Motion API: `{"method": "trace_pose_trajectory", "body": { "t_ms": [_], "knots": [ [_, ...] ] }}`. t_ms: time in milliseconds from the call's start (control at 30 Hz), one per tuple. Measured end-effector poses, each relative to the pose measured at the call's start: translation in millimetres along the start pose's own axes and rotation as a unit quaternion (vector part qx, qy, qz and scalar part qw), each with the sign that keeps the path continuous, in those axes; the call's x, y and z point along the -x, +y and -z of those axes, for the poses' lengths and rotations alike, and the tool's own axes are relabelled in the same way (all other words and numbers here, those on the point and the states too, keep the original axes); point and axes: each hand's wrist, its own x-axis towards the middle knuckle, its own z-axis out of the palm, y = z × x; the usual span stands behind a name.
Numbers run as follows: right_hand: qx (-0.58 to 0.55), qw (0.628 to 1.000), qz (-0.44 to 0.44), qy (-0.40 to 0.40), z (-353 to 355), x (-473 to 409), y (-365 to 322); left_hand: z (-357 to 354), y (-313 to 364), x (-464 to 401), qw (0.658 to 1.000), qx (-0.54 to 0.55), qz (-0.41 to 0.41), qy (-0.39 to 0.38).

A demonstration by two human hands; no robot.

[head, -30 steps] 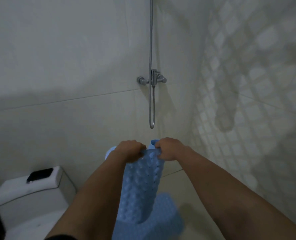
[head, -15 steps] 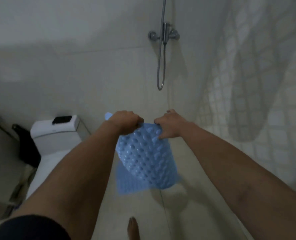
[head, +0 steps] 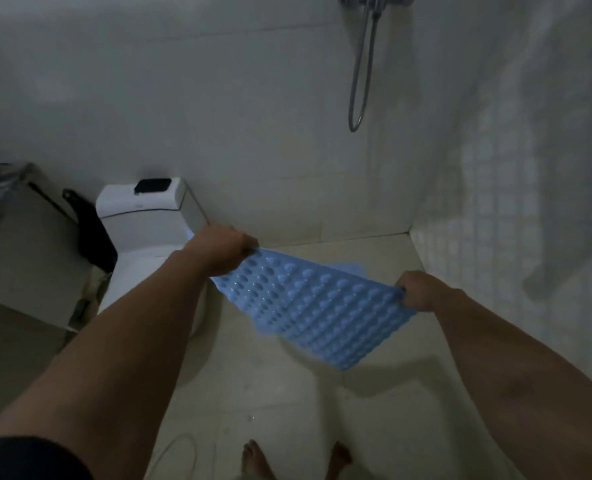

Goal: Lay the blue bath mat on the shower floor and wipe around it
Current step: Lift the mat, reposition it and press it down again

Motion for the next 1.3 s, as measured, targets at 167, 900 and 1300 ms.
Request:
{"method": "trace_pose_trajectory", "body": {
  "t_ms": [167, 900, 1300],
  "knots": [
    [-0.016, 0.999, -0.031, 0.010, -50, -5, -11, -67, -15, 6, 0.996, 0.019, -0.006, -0.092],
    [0.097, 0.992, -0.069, -0.035, -235, -261, -1, -498, -52, -167, 0.949, 0.226, 0.081, -0.203],
    [0.017, 0.985, -0.112, -0.132, -503, -405, -10, -790, 89, -156, 0.958, 0.185, 0.106, -0.190]
  ]
}}
